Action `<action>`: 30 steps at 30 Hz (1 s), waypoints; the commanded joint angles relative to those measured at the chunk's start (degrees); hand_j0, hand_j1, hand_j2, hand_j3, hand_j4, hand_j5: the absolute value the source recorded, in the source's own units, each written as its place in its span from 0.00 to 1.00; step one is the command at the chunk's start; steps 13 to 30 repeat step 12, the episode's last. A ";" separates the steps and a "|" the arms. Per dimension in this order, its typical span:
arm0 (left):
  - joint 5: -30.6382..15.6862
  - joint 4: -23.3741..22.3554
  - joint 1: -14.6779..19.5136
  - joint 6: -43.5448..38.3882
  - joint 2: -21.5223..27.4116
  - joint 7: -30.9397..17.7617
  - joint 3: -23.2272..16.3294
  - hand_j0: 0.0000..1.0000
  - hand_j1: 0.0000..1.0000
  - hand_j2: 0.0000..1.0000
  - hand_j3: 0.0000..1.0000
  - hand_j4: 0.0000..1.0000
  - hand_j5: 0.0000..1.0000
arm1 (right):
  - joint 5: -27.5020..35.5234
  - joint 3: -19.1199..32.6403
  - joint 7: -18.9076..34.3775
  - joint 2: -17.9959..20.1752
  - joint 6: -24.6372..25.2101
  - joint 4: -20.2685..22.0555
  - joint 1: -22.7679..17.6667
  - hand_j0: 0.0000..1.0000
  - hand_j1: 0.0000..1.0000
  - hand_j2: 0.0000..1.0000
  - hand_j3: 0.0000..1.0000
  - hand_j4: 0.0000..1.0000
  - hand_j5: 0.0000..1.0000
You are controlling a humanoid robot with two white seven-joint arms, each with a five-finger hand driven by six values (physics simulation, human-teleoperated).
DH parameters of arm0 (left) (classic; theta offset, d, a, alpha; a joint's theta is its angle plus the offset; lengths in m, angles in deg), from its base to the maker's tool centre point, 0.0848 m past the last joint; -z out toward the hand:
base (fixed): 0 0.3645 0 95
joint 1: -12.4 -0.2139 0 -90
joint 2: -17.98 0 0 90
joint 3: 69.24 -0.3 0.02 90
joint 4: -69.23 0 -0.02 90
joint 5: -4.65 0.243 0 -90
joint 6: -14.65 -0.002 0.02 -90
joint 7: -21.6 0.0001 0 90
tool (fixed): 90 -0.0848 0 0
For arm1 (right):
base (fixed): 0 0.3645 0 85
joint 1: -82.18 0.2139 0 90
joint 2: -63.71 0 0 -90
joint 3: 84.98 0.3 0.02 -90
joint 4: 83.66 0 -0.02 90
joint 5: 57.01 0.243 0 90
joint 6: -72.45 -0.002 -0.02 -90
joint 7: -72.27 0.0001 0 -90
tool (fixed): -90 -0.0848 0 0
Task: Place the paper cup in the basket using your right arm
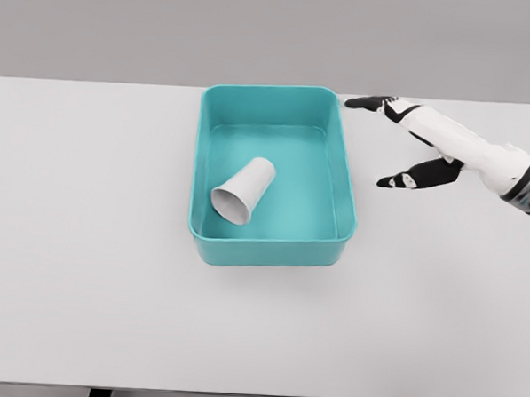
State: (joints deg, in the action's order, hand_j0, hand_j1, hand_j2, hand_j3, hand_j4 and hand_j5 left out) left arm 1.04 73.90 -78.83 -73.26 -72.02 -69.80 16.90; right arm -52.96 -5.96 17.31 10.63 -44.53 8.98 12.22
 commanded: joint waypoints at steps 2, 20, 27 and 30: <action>0.00 -0.01 0.00 0.02 0.00 -0.01 -0.01 1.00 1.00 1.00 1.00 1.00 1.00 | 4.39 5.71 -0.04 2.10 -4.56 0.96 -2.02 0.99 0.99 0.99 0.99 0.99 0.99; -0.35 0.08 0.00 0.11 0.00 -0.01 -0.45 1.00 1.00 1.00 1.00 1.00 1.00 | 4.12 6.94 -0.04 0.96 -5.10 0.69 -6.86 1.00 1.00 1.00 1.00 1.00 1.00; -0.35 0.08 0.00 0.11 0.00 -0.01 -0.45 1.00 1.00 1.00 1.00 1.00 1.00 | 4.12 6.94 -0.04 0.96 -5.10 0.69 -6.86 1.00 1.00 1.00 1.00 1.00 1.00; -0.35 0.08 0.00 0.11 0.00 -0.01 -0.45 1.00 1.00 1.00 1.00 1.00 1.00 | 4.12 6.94 -0.04 0.96 -5.10 0.69 -6.86 1.00 1.00 1.00 1.00 1.00 1.00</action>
